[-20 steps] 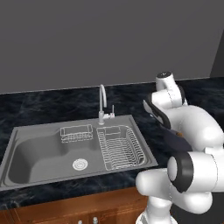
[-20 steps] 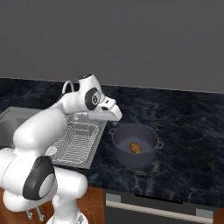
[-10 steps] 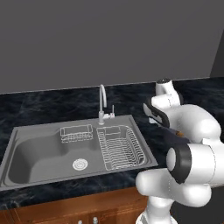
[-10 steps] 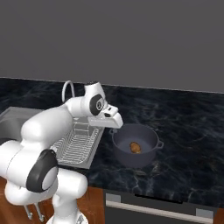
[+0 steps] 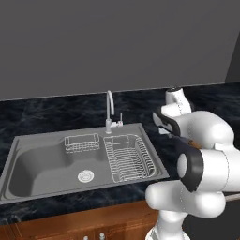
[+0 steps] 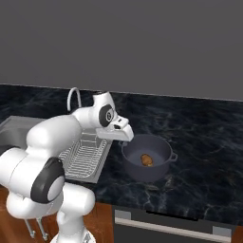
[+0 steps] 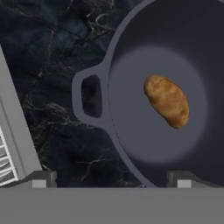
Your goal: Dump the potato from the pot into the sink. Then turn on the water and wash the potato. Then turn off the water and put the potato back in the pot.
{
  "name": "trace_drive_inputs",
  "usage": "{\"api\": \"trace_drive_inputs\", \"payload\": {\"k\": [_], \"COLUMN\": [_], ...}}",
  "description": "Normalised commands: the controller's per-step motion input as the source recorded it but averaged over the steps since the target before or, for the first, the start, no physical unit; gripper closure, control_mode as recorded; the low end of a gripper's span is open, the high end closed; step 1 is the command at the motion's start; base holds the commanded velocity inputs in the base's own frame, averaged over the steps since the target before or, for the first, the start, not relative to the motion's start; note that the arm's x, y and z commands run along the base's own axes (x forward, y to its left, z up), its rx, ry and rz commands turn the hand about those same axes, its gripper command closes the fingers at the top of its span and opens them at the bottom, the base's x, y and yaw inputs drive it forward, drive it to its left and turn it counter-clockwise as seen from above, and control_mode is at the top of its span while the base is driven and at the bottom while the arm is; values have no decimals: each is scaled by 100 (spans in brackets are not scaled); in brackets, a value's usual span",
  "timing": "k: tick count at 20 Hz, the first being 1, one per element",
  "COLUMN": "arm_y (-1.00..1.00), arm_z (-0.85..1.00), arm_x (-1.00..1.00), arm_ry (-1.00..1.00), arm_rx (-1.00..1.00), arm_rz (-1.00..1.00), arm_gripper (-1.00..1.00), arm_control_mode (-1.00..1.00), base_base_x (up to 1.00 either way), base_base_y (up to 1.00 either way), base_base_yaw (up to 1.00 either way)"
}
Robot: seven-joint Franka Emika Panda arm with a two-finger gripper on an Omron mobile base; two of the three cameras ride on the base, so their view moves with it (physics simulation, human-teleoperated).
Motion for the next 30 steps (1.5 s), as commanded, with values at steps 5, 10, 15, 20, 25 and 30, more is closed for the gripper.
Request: {"api": "trace_drive_inputs", "payload": {"k": [5, 10, 15, 20, 25, 30], "arm_y": [-5, -8, -6, -2, -5, -1], "arm_z": [-21, -21, -18, -21, -33, -50], "arm_x": [20, 32, 32, 32, 20, 1], "arm_ry": [2, 1, 0, 0, 0, 1], "arm_rx": [3, 5, 3, 2, 2, 1], "arm_rz": [0, 0, 0, 0, 0, 0], "arm_gripper": [-100, -100, -100, -100, -100, 100], "arm_control_mode": [-100, -100, -100, -100, -100, -100], "base_base_x": [0, 0, 0, 0, 0, 0], "base_base_y": [0, 0, 0, 0, 0, 0], "base_base_yaw": [0, 0, 0, 0, 0, 0]}}
